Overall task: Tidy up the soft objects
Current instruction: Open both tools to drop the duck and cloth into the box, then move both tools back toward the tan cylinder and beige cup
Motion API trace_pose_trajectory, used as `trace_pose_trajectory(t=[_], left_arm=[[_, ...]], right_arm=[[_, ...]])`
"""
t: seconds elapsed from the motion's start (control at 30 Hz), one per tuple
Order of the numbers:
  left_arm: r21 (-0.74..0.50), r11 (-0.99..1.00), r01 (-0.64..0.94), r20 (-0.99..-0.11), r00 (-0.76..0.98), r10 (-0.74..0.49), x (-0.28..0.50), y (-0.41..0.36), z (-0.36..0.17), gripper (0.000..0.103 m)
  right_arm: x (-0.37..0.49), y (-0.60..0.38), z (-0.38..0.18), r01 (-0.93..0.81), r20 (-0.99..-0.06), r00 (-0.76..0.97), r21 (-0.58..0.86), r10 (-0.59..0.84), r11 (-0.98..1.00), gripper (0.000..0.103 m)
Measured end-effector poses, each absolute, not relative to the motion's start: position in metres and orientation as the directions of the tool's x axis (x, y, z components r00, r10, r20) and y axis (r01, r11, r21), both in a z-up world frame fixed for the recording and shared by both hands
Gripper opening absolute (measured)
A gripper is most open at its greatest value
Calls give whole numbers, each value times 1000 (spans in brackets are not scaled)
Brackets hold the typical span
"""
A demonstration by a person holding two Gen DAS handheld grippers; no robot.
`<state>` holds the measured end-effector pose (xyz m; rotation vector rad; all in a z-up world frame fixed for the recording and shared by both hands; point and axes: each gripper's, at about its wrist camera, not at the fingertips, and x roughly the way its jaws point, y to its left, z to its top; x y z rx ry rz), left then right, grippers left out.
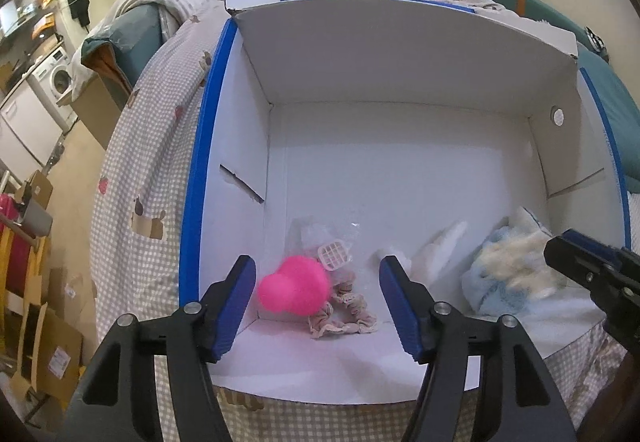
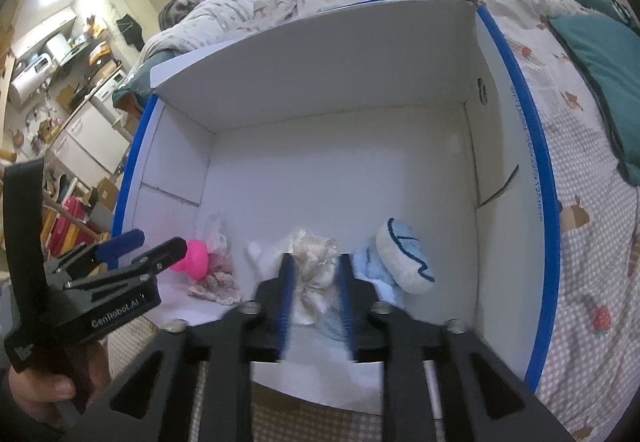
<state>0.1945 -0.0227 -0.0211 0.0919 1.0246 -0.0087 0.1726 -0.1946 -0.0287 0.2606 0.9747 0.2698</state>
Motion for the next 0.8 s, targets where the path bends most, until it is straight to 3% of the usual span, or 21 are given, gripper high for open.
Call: trace_pose_trajectory(t=[0.03,0.07,0.27,0.8], left_arm=[[71,996,50,-854,520,35,195,-23,-21,61],[71,996,50,-854,520,34,194,-24,-20,61],[75,996,46,-853,520,40,193,-23,-20,61],[74,997,17,-834,550,53,185,-15,-8,61]], right_arm=[[172,-196,-27,-97,-772,543,333,330,938,78],[171,-198,-25,-94,-761,560,336,328,937,92],[170,-202,-21,-73,-749,587,329,307,941,103],[165,-201,-15,-93,-727,606,337,322,937,103]])
